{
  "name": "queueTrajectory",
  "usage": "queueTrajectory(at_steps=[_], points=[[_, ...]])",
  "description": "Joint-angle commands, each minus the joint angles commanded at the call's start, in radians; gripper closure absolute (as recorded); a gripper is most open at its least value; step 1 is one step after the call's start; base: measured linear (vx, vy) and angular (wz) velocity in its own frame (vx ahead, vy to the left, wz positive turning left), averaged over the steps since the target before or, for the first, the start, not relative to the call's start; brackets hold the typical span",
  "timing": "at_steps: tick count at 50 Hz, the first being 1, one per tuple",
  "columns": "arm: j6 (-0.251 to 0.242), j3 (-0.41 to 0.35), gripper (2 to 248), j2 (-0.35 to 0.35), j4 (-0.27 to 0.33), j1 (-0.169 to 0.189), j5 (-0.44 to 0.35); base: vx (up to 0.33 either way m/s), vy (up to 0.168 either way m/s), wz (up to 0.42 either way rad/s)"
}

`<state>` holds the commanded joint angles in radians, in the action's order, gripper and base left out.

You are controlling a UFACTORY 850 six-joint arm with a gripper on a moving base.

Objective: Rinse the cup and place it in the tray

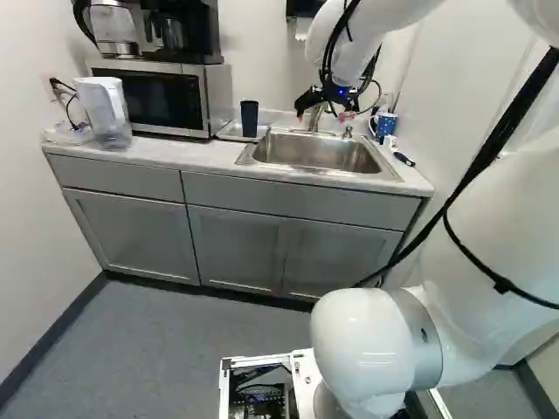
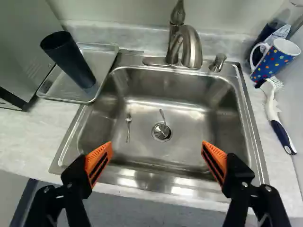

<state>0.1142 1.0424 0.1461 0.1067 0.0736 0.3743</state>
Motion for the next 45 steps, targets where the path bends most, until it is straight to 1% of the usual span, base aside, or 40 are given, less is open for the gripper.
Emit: queueTrajectory(at_steps=[45], points=[[0.0, 0.0, 3, 0.0, 0.0, 0.0, 0.0, -0.086, 0.001, -0.001]])
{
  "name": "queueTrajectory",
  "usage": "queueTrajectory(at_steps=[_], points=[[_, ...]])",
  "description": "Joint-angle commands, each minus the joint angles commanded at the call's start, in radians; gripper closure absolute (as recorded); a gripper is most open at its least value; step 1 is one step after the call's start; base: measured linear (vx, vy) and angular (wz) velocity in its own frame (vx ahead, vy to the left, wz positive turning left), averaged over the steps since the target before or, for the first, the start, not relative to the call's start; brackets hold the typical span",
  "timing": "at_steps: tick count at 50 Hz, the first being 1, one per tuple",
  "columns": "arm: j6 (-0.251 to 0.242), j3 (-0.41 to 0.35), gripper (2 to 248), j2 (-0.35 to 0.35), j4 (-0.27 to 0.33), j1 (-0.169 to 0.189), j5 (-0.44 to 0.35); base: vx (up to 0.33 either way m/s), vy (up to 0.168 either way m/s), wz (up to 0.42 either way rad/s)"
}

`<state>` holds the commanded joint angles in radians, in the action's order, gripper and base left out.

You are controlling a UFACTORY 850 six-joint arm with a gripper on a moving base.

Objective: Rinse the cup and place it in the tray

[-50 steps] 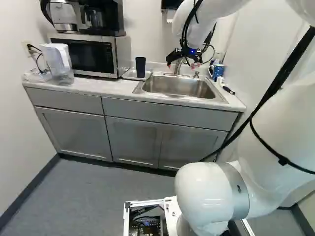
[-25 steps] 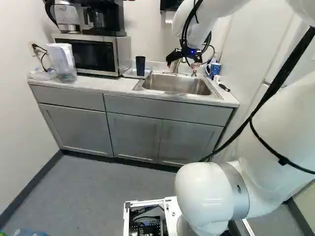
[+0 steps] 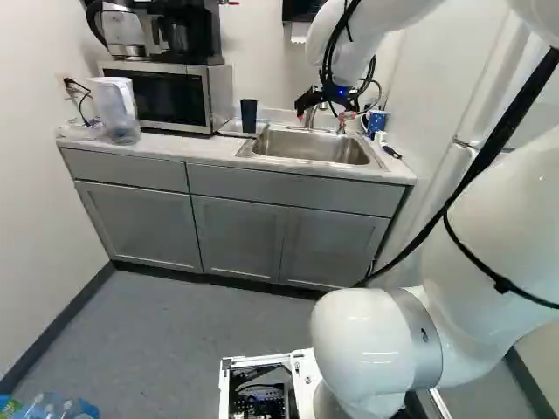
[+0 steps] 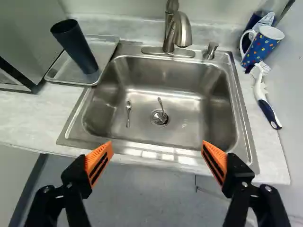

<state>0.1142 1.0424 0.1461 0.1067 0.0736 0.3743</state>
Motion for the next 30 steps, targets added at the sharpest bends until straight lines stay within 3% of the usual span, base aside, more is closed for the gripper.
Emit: queueTrajectory(at_steps=[30], points=[[0.0, 0.0, 3, 0.0, 0.0, 0.0, 0.0, -0.091, 0.022, 0.0]])
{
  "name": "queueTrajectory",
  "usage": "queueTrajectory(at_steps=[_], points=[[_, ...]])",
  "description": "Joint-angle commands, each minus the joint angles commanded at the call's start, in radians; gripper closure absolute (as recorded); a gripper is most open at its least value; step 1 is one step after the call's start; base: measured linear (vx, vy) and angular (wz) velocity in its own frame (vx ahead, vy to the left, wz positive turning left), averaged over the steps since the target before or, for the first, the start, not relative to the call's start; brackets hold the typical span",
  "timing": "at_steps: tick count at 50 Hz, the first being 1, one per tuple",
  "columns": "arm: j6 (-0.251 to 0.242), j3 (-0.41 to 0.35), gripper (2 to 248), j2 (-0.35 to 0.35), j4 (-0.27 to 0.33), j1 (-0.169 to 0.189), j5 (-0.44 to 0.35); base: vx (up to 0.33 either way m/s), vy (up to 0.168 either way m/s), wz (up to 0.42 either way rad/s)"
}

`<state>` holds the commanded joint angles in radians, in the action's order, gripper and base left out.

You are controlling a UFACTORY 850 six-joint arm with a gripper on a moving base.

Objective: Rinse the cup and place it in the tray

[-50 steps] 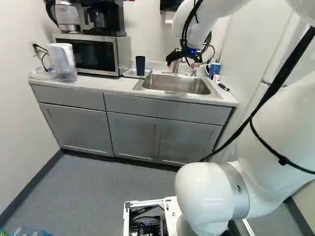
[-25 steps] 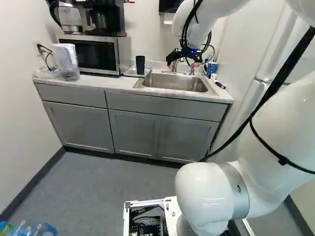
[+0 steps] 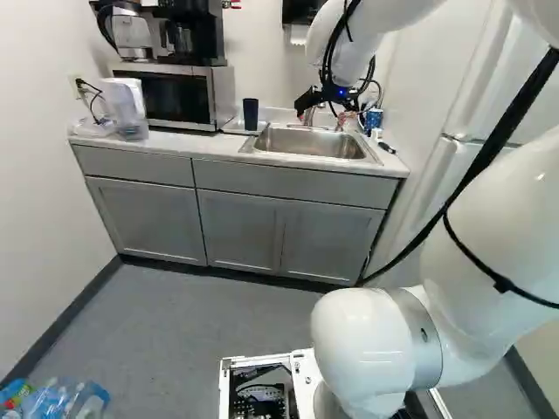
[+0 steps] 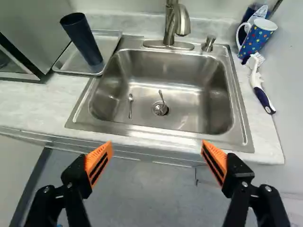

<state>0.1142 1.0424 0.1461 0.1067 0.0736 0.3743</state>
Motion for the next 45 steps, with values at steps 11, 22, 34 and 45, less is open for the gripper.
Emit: queueTrajectory(at_steps=[11, 22, 34, 45], points=[[0.0, -0.002, 3, 0.002, 0.0, 0.0, 0.0, -0.053, 0.016, 0.003], [0.0, -0.003, 3, 0.002, 0.0, 0.0, -0.001, 0.008, -0.001, 0.001], [-0.001, -0.014, 3, 0.004, -0.001, -0.001, -0.015, 0.0, 0.0, 0.0], [-0.004, -0.035, 3, 0.007, -0.004, -0.002, -0.043, 0.0, 0.0, 0.0]])
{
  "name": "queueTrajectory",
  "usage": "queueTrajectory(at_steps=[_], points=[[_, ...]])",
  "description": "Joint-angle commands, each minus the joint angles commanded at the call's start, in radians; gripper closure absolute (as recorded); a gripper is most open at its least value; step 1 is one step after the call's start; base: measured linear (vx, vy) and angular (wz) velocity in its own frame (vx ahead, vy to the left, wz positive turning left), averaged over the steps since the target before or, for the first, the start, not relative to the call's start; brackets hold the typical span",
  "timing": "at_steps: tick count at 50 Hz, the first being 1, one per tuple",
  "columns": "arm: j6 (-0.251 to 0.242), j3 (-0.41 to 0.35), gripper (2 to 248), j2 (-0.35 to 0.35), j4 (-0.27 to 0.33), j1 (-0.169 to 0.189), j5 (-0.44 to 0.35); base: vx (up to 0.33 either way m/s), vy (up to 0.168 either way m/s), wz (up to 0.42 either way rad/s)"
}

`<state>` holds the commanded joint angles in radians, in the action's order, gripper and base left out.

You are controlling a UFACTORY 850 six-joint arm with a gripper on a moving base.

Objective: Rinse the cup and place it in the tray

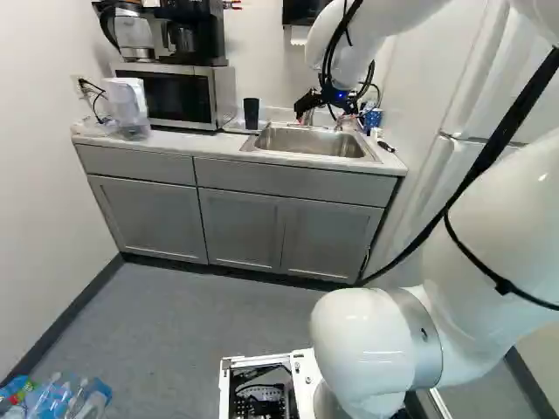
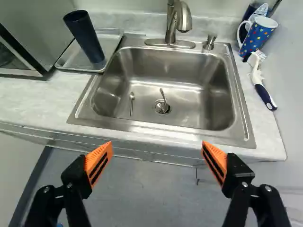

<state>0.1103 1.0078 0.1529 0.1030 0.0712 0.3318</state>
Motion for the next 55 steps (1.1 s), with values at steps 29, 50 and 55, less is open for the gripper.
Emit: queueTrajectory(at_steps=[29, 50, 55], points=[[-0.013, -0.105, 3, 0.014, -0.012, -0.008, -0.138, 0.0, 0.0, 0.0], [-0.027, -0.226, 3, 0.031, -0.025, -0.017, -0.295, 0.0, 0.0, 0.0], [-0.031, -0.26, 3, 0.036, -0.029, -0.02, -0.34, 0.0, 0.0, 0.0]])
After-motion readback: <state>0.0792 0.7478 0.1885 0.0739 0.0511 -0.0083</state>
